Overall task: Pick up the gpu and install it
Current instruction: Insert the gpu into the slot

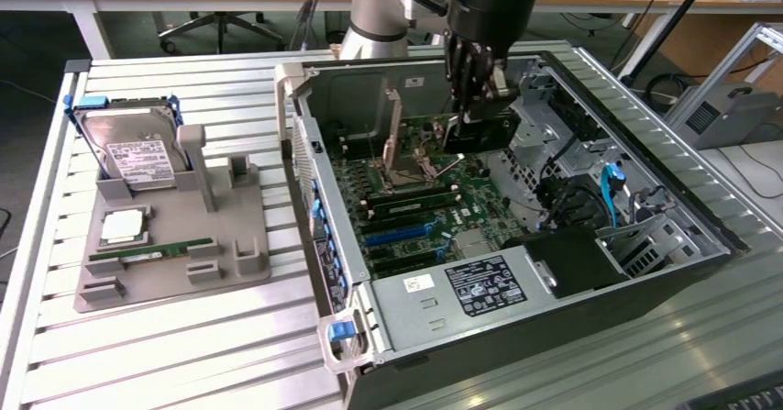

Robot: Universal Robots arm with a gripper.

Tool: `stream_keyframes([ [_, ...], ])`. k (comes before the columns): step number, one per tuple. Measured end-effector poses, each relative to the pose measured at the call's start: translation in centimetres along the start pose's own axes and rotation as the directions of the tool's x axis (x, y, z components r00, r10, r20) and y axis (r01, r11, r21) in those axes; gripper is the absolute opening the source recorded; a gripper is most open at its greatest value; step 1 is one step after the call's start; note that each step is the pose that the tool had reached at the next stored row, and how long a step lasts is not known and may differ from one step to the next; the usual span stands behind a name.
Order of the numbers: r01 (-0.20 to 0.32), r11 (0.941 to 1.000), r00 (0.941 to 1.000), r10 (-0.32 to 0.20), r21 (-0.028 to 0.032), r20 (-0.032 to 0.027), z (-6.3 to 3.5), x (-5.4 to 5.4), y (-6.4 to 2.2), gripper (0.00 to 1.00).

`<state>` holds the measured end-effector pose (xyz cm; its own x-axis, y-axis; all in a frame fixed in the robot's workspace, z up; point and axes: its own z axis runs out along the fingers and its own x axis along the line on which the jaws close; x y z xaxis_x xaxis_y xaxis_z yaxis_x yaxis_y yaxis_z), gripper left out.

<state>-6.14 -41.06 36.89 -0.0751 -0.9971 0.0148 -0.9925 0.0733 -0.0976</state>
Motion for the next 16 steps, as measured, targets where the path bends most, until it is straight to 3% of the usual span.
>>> stream_keyframes([
  [1, -0.002, 1.0000, 0.9998, 0.002, -0.0013, 0.0198, 0.01, 0.02, 0.00, 0.27],
  [2, -0.002, 1.0000, 0.9997, 0.002, -0.0017, 0.0244, 0.01, 0.02, 0.00, 0.27],
  [4, -0.002, 1.0000, 0.9997, 0.002, -0.0051, 0.0245, 0.02, 0.02, -0.01, 0.27],
  [6, -0.002, 0.9997, 0.9997, 0.002, -0.0253, 0.0229, 0.05, 0.02, 0.00, 0.27],
  [7, -0.001, 0.9995, 0.9997, 0.002, -0.0308, 0.0224, 0.04, 0.02, 0.00, 0.27],
  [16, -0.001, 0.9995, 0.9998, 0.002, -0.0310, 0.0223, 0.08, 0.18, -0.01, 0.27],
])
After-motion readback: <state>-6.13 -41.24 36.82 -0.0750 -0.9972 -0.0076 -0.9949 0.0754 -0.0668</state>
